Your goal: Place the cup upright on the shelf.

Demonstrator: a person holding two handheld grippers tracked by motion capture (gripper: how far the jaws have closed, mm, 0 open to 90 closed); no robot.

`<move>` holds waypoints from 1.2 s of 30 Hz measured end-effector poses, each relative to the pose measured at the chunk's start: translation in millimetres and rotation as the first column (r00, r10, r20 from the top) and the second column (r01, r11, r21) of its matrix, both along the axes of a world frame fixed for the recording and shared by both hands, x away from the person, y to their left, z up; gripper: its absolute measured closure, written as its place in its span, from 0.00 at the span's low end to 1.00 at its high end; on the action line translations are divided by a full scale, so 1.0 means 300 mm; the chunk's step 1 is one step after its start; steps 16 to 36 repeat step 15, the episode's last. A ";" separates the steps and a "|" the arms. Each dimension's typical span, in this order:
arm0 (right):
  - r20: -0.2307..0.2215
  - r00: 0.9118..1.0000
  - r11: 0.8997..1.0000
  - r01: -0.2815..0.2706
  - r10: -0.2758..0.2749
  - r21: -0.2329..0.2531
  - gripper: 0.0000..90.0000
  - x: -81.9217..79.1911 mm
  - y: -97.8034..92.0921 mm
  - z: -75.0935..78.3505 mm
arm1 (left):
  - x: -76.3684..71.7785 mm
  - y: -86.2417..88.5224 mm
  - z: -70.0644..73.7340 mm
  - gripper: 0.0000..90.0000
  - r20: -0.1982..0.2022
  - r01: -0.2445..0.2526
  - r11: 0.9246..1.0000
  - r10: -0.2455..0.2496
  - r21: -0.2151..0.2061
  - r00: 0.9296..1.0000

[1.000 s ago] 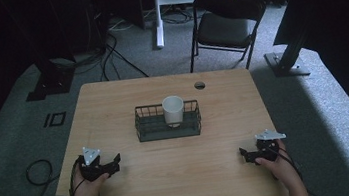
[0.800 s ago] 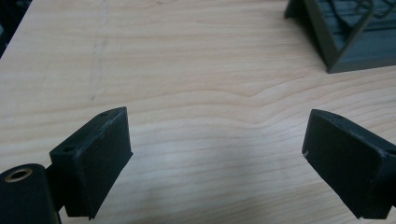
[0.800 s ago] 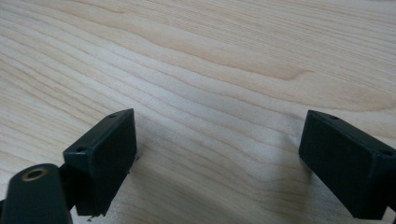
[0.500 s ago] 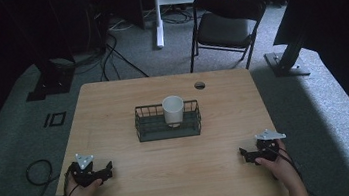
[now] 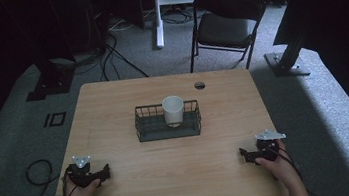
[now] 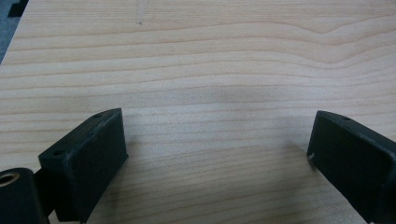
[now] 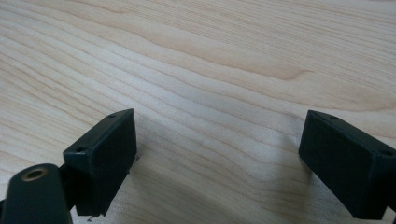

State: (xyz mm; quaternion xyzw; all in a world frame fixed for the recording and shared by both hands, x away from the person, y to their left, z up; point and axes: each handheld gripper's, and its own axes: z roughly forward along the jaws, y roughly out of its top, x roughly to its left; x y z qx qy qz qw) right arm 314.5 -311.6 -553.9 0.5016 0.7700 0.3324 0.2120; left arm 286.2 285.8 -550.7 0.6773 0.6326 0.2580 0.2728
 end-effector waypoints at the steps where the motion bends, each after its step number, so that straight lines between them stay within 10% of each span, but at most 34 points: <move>1: 0.000 1.000 1.000 0.000 0.000 0.000 0.12 0.000 0.000 0.000 | 0.000 0.000 0.000 0.05 0.000 0.000 1.000 0.000 0.000 1.000; 9: 0.000 1.000 1.000 0.000 0.000 0.000 0.12 0.000 0.000 0.000 | 0.003 -0.009 -0.001 0.07 0.009 -0.131 0.991 0.131 -0.006 0.991; 36: -0.001 1.000 1.000 0.000 0.000 0.000 0.12 0.000 0.000 0.000 | 0.003 -0.009 -0.001 0.07 0.009 -0.133 0.991 0.133 -0.005 0.991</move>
